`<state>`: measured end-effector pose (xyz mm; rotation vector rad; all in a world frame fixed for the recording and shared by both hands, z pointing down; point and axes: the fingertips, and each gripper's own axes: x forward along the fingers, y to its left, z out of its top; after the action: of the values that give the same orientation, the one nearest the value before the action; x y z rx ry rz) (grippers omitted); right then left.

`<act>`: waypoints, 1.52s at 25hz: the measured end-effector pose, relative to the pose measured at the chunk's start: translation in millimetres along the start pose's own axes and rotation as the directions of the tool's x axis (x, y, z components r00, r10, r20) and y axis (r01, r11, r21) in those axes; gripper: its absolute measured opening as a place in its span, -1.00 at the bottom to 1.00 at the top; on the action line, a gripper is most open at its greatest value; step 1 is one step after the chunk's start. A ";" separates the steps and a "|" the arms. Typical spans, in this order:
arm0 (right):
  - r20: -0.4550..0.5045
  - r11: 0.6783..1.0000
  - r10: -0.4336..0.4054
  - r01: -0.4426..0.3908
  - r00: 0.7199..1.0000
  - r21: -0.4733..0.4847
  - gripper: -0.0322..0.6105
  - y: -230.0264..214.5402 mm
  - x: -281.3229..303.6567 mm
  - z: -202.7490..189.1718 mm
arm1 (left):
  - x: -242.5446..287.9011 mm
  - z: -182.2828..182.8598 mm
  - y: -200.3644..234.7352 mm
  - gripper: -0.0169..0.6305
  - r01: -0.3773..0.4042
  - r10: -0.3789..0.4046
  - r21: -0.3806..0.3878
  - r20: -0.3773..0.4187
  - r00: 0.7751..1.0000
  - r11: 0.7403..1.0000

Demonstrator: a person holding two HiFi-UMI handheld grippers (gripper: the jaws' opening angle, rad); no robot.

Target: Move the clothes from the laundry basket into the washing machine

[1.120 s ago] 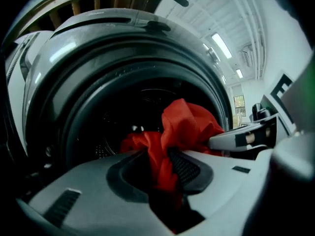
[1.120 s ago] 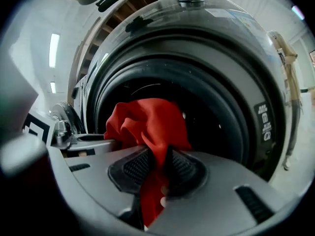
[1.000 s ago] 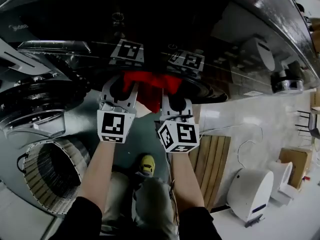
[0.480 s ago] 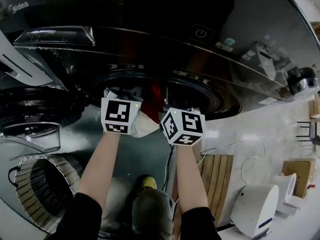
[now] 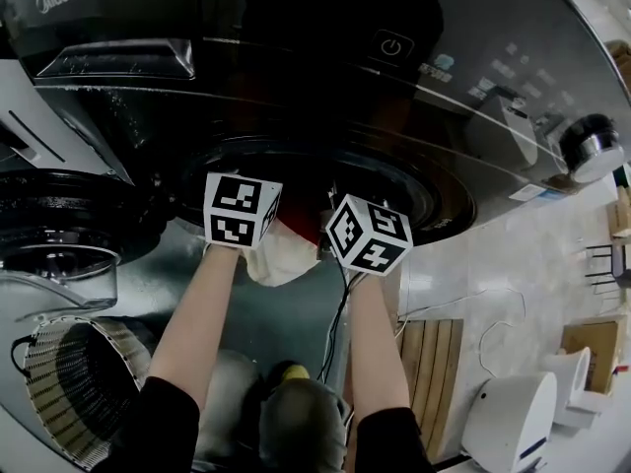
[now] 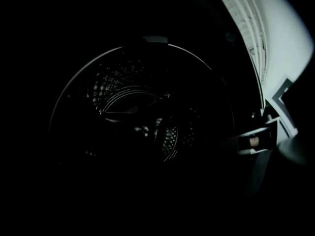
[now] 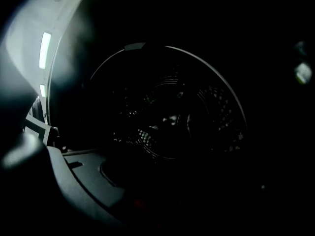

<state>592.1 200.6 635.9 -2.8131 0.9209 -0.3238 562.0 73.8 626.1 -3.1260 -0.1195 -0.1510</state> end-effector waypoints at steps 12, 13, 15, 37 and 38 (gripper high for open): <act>-0.028 0.999 0.030 -0.031 0.999 -0.042 -0.35 18.9 -39.5 6.8 | -47.2 6.9 -10.4 -0.35 -0.045 0.045 -0.029 -0.009 0.999 0.999; -0.041 0.999 0.024 -0.026 0.999 -0.045 -0.45 20.3 -45.9 7.6 | -53.2 7.9 -13.5 -0.42 -0.043 0.042 -0.037 -0.022 0.999 0.998; -0.060 0.998 0.007 -0.011 0.998 -0.063 -0.59 22.2 -60.5 11.3 | -67.2 11.2 -20.7 -0.62 -0.038 0.035 -0.050 -0.044 0.998 0.998; -0.146 0.997 -0.035 0.024 0.989 -0.078 -0.89 108.1 -213.4 172.2 | -228.5 193.1 -32.8 -0.91 -0.050 0.033 -0.130 -0.133 0.991 0.990; -0.137 0.997 -0.034 0.023 0.990 -0.078 -0.89 114.5 -217.5 187.0 | -234.9 208.1 -30.2 -0.91 -0.054 0.038 -0.128 -0.129 0.991 0.990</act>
<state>404.2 255.9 397.1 -2.9067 0.9401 -0.5036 346.4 88.9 396.5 -3.2351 -0.0372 -0.3696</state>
